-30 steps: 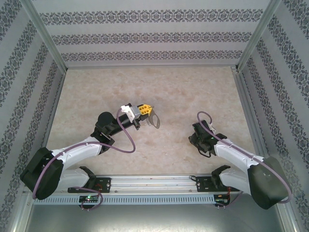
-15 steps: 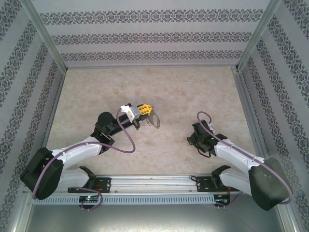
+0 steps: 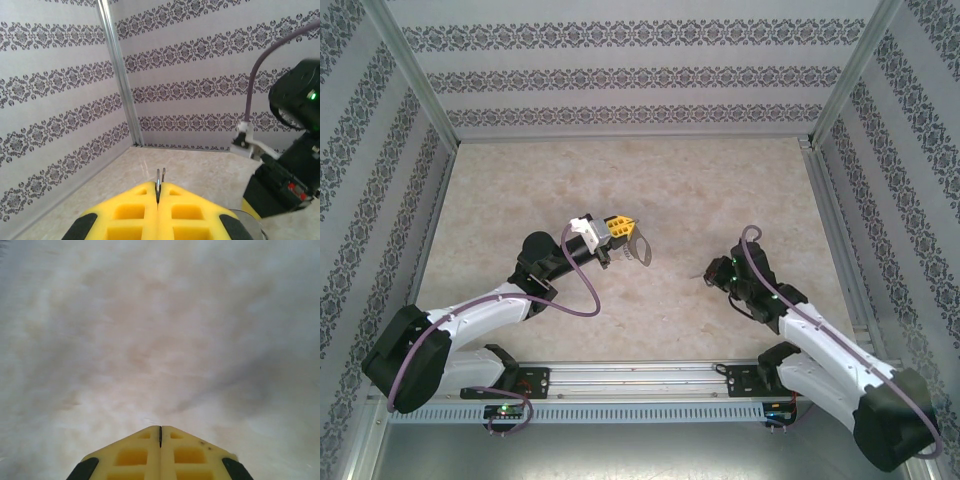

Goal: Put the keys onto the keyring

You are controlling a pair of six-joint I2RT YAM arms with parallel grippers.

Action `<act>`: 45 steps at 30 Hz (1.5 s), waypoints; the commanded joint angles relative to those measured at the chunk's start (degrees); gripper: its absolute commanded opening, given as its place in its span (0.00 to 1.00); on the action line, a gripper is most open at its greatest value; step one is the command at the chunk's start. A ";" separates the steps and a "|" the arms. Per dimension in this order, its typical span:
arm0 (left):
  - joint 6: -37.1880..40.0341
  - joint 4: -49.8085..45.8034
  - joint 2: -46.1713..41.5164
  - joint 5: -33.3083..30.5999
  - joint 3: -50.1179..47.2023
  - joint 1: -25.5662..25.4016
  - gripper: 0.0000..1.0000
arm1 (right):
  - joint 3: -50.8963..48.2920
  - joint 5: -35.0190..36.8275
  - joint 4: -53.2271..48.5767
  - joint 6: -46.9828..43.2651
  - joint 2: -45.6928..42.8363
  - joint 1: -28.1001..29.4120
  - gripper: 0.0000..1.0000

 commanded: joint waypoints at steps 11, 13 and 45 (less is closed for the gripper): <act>-0.75 0.11 -0.07 2.04 2.51 -1.83 0.00 | 5.62 -20.27 27.35 -13.33 -0.70 -1.79 0.00; 0.12 -1.05 -0.07 1.98 2.84 -2.23 0.00 | 5.98 -22.56 30.08 -13.75 -0.17 -1.79 0.00; 5.73 -7.38 1.62 1.34 5.77 -5.53 0.00 | 16.79 -30.60 25.74 -25.41 6.05 7.08 0.00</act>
